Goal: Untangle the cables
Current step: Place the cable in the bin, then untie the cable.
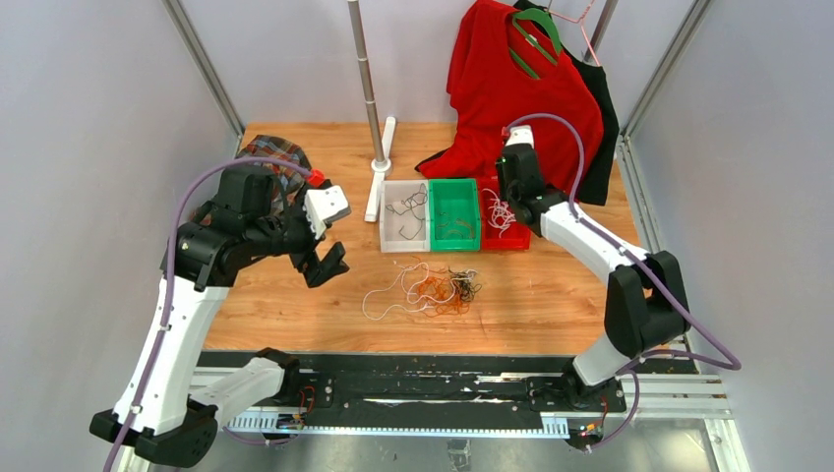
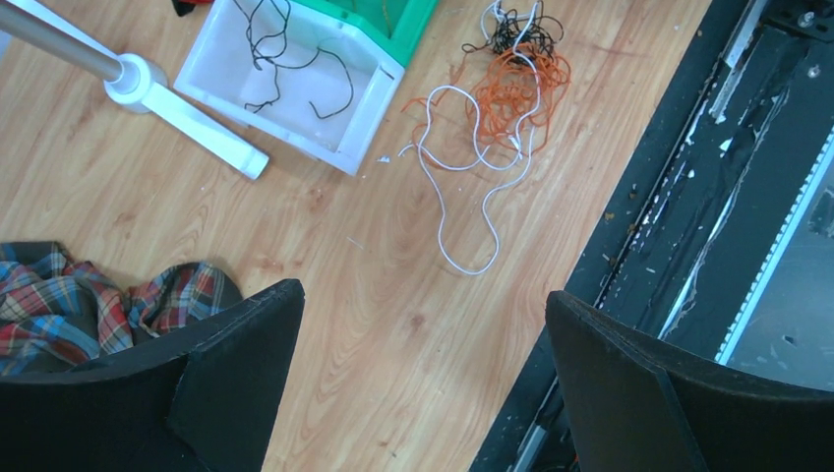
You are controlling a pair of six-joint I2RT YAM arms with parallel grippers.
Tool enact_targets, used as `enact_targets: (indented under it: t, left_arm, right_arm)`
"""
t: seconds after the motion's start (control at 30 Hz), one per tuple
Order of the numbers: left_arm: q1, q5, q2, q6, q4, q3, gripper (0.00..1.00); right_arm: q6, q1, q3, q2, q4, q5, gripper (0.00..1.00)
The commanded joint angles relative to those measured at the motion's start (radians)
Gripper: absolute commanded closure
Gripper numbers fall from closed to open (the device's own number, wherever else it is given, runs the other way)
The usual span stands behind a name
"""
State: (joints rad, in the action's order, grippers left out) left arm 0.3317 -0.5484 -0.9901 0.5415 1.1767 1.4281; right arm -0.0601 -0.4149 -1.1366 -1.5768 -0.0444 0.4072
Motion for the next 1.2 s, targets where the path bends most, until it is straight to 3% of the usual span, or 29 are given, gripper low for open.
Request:
enact_targets:
  t: [0.0,0.27,0.43,0.67,0.93,1.17]
  left_arm:
    - [0.006,0.01,-0.006,0.028,0.003,-0.021,0.02]
    - [0.007,0.001,-0.096,0.131,-0.025,-0.193,0.02]
    - [0.042,0.092,-0.196,0.136,-0.171,-0.363,0.02]
    - [0.129,0.112,-0.316,0.064,-0.345,-0.483,0.01]
    - [0.141,0.125,-0.49,0.066,-0.422,-0.516,0.2]
    - [0.178,0.14,-0.521,0.044,-0.491,-0.537,0.36]
  right_arm:
    - [-0.012,0.011,-0.071,0.033,-0.036,-0.043,0.62]
    - [-0.098,-0.063,0.066,0.168,0.022,-0.149,0.61]
    - [-0.126,-0.222,0.162,0.22,0.046,-0.073,0.61]
    - [-0.232,-0.339,0.332,0.315,0.148,-0.039,0.61]
    - [-0.261,-0.381,0.395,0.367,0.149,0.006,0.65]
    - [-0.264,-0.383,0.4,0.389,0.143,0.015,0.67]
